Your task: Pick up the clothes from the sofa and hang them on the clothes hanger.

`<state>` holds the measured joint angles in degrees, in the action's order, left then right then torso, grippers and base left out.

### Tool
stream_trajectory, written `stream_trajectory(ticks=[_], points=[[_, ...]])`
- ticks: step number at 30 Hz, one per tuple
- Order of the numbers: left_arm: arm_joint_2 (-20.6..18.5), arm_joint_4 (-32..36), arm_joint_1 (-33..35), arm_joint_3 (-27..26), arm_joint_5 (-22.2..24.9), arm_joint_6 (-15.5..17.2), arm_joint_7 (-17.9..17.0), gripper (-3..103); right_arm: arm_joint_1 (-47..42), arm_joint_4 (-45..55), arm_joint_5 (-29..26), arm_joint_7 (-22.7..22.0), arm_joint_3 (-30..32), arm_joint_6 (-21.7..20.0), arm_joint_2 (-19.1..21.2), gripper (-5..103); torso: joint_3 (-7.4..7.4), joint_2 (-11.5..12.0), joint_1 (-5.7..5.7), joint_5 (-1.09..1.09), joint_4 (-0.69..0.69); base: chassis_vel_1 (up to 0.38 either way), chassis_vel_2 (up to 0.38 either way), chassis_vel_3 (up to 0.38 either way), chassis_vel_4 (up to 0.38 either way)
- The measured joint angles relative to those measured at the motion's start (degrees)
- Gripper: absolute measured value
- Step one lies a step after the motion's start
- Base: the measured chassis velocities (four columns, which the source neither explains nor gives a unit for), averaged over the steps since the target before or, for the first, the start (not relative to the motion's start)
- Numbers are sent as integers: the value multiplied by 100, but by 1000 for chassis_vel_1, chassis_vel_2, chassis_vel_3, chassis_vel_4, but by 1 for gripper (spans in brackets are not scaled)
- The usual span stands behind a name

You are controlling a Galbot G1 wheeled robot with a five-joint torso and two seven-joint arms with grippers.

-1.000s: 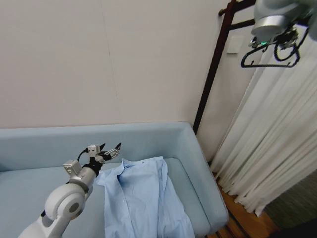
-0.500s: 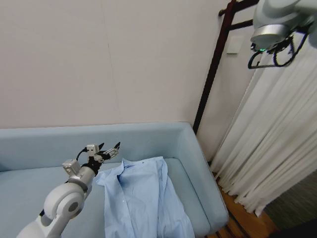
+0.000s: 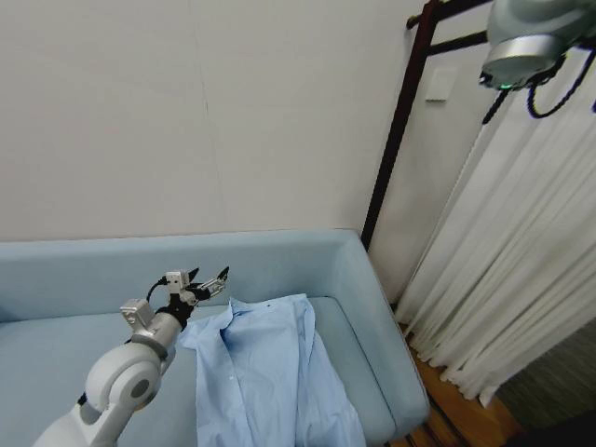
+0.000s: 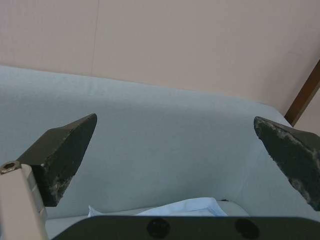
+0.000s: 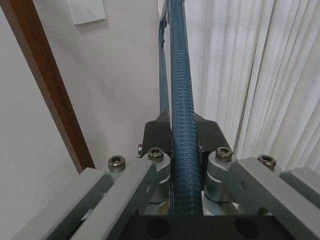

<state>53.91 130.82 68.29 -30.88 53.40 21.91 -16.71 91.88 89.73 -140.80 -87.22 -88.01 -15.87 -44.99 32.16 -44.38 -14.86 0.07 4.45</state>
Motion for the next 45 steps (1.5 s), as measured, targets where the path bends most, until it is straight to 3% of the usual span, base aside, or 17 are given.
stream_trajectory(ticks=[11, 18, 26, 30, 31, 32, 33, 35, 36, 37, 38, 39, 40, 41, 42, 43, 45], points=[[31, 30, 23, -17, -14, -18, 31, 100, 237, 236, -170, 1, -49, 24, -119, 9, 0, 0, 0, 1, 1, 0, 0, 0, 0], [5, 43, 80, -35, -14, -79, 48, 100, 264, 974, -278, 1, 214, 106, 38, 9, -1, 0, 0, 1, 2, 0, 0, 0, 0], [-92, -156, 160, -59, -13, -200, -50, 100, -898, 2170, -14, 58, 1358, 154, 545, 9, 0, 0, 0, 0, 0, 0, 0, 0, 0], [-169, -256, 235, -97, -22, -232, -148, 100, -2012, 2676, 335, 571, 2062, -65, 1070, 9, 0, 0, 0, 2, -1, 0, 0, 0, 0], [-216, -313, 286, -121, -31, -259, -191, 100, -2789, 2872, 702, 999, 2496, -325, 1439, 9, 1, 0, 0, 5, 1, 0, 0, 0, 0], [-216, -313, 286, -121, -31, -259, -191, 100, -2789, 2872, 702, 999, 2496, -325, 1439, 9, 1, 0, 0, 5, 1, 0, 0, 0, 0], [-259, -374, 309, -128, -34, -298, -201, 100, -3450, 2957, 1115, 1419, 2866, -466, 1705, 9, 0, 0, 0, 7, 2, 0, 0, 0, 0], [-308, -459, 318, -119, -35, -348, -205, 100, -3982, 2973, 1694, 2069, 3022, -520, 1964, 9, 0, 0, 0, 4, 2, 0, 0, 0, 0], [-368, -592, 288, -57, -31, -410, -210, 100, -4576, 2933, 2525, 3114, 3092, -578, 2294, 9, 0, 0, 0, 2, 0, 0, 0, 0, 0], [-389, -667, 261, -21, -30, -434, -211, 100, -4887, 2883, 2976, 3664, 3119, -603, 2444, 9, 0, 0, 0, 3, 2, 0, 0, 0, 0], [-419, -806, 215, 34, -31, -463, -210, 100, -5361, 2779, 3771, 4489, 3158, -579, 2642, 9, 0, 0, 0, 4, 3, 0, 0, 0, 0], [-419, -806, 215, 34, -31, -463, -210, 100, -5361, 2779, 3771, 4489, 3158, -579, 2642, 9, 0, 0, 0, 4, 3, 0, 0, 0, 0], [-427, -871, 203, 54, -34, -467, -211, 100, -5588, 2698, 4181, 4901, 3185, -532, 2717, 9, 0, 1, 0, 5, 5, 0, 0, 0, 0], [-431, -938, 195, 77, -45, -470, -211, 100, -5885, 2574, 4697, 5449, 3228, -432, 2801, 9, 0, 0, 0, 4, 5, 0, 0, 0, 0], [-433, -1082, 205, 113, -88, -471, -214, 100, -6461, 2316, 5514, 6485, 3331, -153, 2876, 9, 0, 0, 0, 3, 6, 0, 0, 0, 0], [-432, -1170, 235, 136, -133, -471, -212, 100, -6778, 2150, 5896, 7021, 3397, 41, 2876, 9, 0, 0, 0, 4, 4, 0, 0, 0, 0], [-432, -1188, 242, 141, -143, -472, -213, 100, -6866, 2094, 5999, 7160, 3420, 99, 2869, 9, 0, 0, -1, 4, 4, 0, 0, 0, 0]])
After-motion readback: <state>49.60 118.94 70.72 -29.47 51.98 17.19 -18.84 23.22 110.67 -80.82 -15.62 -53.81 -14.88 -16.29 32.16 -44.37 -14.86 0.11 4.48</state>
